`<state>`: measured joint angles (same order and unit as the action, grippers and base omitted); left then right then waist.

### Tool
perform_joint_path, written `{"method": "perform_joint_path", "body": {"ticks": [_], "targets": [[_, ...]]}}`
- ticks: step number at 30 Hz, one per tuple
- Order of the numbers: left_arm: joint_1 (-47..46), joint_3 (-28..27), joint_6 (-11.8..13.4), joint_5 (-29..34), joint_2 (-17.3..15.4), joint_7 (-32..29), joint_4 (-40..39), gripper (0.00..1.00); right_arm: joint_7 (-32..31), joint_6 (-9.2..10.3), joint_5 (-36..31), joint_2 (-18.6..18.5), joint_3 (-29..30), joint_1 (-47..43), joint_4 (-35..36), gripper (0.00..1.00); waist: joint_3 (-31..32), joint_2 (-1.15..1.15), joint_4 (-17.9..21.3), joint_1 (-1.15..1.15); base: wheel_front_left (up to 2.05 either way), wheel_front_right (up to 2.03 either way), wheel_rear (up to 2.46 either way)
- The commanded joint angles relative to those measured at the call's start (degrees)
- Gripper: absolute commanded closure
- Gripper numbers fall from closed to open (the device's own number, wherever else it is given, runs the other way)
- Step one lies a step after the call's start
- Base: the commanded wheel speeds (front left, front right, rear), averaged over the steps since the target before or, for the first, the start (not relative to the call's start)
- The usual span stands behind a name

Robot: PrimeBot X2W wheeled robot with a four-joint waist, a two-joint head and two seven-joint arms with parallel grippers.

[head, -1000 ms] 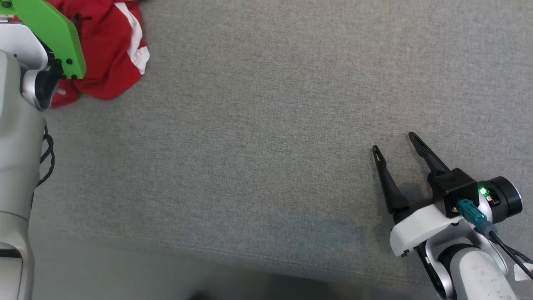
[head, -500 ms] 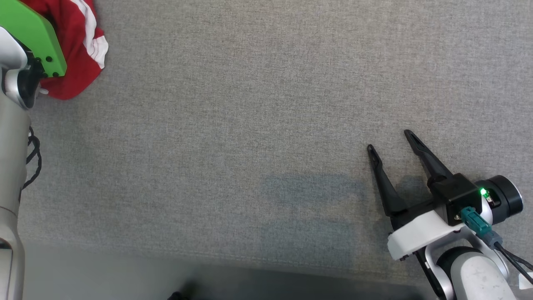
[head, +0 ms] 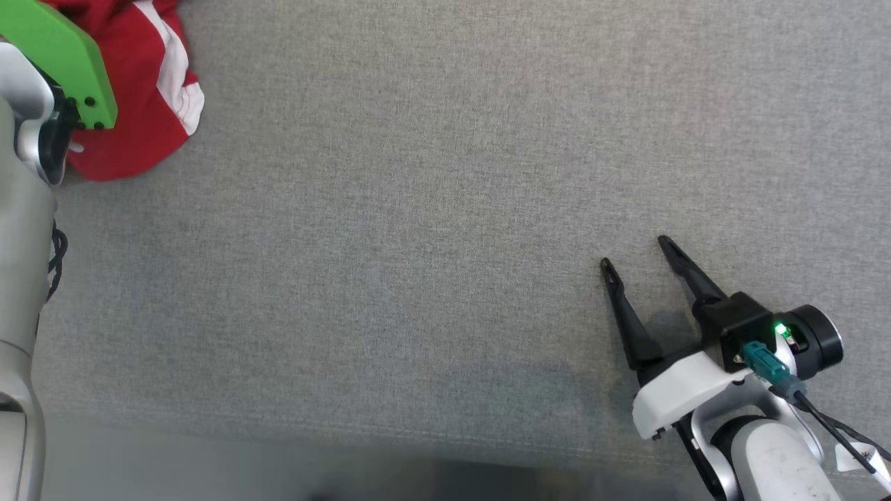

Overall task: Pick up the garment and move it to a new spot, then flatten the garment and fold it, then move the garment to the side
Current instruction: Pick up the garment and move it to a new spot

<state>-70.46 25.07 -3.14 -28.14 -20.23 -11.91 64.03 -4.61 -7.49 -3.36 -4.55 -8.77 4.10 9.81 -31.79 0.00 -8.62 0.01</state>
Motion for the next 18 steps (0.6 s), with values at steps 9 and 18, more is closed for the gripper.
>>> {"method": "perform_joint_path", "body": {"ticks": [9,18], "targets": [[-4.71,4.41,-2.13,3.60,1.65,4.40,-4.94,1.00,3.38,0.02,2.68,1.24,-0.84,1.00,-6.64,0.00,10.82,0.00,3.53,-0.01,0.00,0.00,0.00],[-5.33,9.91,-3.88,4.86,4.81,5.23,-13.31,1.00,6.61,0.02,6.25,1.64,-1.65,0.21,-12.21,0.00,18.69,0.00,10.31,-0.01,0.00,0.00,0.00]]}}
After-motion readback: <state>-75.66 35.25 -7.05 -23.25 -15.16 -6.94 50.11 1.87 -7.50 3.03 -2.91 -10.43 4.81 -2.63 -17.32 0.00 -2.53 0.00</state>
